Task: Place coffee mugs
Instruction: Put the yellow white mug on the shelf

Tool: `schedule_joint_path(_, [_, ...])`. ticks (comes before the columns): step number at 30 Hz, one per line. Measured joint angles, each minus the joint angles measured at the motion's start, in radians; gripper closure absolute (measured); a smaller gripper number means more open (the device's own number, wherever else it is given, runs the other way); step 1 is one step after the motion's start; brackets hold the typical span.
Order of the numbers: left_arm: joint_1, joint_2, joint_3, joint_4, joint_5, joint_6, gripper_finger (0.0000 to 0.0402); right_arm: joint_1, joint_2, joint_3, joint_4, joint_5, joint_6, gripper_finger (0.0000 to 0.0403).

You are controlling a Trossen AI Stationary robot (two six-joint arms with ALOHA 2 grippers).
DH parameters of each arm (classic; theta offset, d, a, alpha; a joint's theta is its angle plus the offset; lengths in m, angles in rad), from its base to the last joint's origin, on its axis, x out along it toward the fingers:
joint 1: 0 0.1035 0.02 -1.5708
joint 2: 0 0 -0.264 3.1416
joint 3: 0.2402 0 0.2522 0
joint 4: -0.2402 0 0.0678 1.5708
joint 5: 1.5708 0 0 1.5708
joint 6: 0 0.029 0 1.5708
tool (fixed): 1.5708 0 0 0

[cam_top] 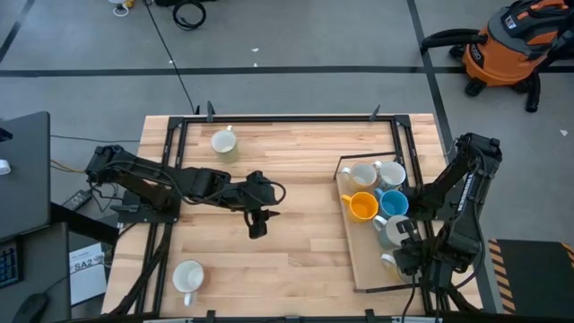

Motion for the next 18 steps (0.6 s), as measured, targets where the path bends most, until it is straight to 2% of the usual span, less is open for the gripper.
schedule_joint_path(7, [0.0,0.0,0.0,0.0,0.0,0.0,0.0251,0.0,0.0,0.0,0.001,0.0,-0.006,0.0283])
schedule_joint_path(14, [0.0,0.0,0.0,0.0,0.0,0.0,0.0251,0.0,0.0,0.0,0.001,-0.003,-0.018,0.0283])
schedule_joint_path(18, [0.0,0.0,0.0,0.0,0.0,0.0,0.0251,0.0,0.0,0.0,-0.001,-0.045,-0.065,0.0283])
